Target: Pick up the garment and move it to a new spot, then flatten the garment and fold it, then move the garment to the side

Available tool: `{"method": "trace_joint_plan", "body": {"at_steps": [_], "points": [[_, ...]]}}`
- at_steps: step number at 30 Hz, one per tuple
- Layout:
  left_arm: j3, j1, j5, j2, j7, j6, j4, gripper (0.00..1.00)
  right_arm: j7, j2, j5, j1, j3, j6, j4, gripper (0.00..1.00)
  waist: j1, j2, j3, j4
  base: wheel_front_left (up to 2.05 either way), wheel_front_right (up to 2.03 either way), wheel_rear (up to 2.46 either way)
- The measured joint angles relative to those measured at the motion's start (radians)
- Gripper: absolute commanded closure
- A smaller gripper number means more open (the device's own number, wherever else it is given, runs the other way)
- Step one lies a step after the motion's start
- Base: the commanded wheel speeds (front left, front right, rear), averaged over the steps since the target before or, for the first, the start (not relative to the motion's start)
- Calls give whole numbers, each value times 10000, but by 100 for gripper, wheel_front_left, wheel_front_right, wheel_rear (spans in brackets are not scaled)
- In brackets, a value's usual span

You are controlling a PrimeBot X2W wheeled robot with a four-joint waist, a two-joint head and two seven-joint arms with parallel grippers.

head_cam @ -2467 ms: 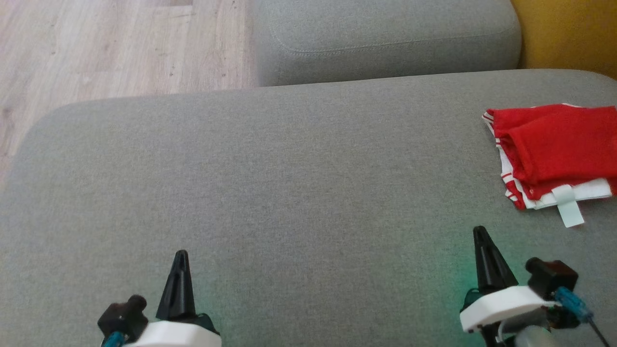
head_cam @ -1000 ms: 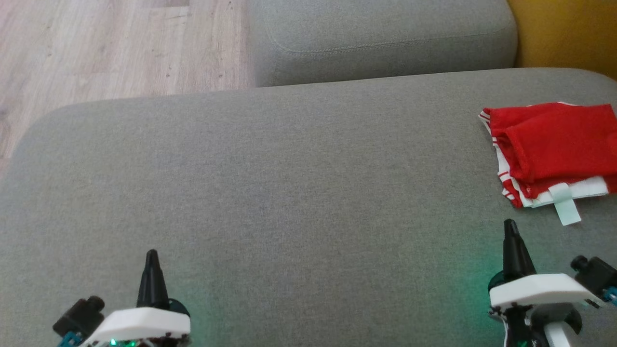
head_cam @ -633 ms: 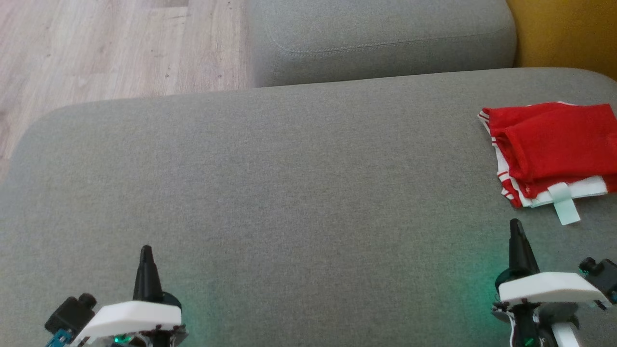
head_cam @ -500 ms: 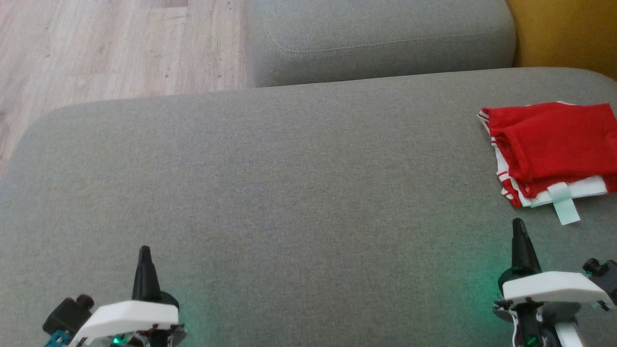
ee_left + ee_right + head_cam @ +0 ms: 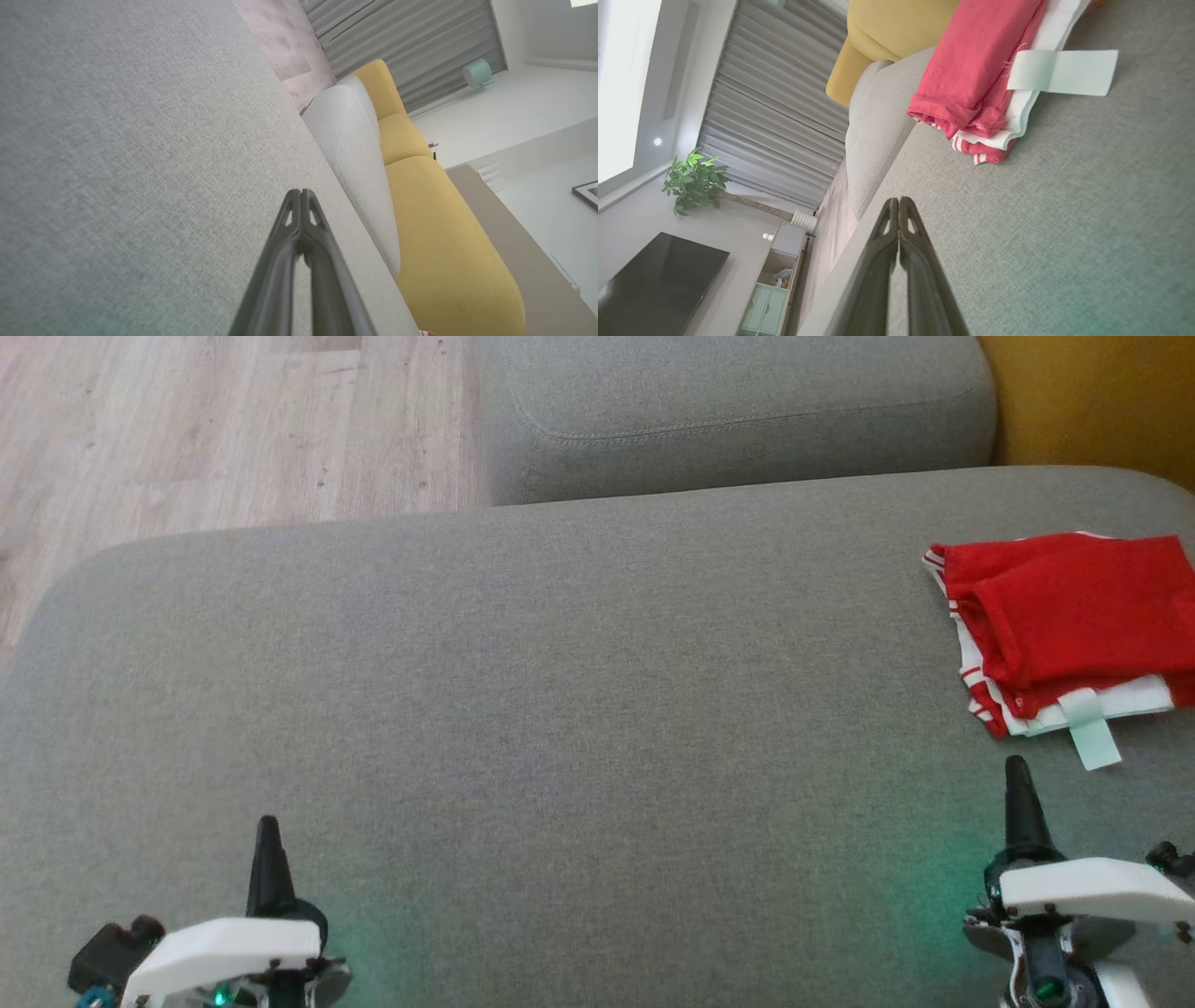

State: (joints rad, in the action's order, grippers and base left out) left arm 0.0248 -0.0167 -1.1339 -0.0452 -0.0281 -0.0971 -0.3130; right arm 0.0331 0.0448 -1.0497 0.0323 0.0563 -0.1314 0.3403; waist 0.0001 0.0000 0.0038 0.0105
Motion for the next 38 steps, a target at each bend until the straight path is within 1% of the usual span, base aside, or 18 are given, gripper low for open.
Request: {"method": "trace_joint_plan", "body": {"at_steps": [14,38], "points": [[-303,-189,-1423,2,384,-58,102,100,-441,0,-1672,176,226,0,-174,100,0,0,-2,-32,0,0,0],[-757,-249,-3488,2,995,-178,251,100,-1057,0,-4092,182,560,0,-407,100,0,0,-6,-80,0,0,0]]}}
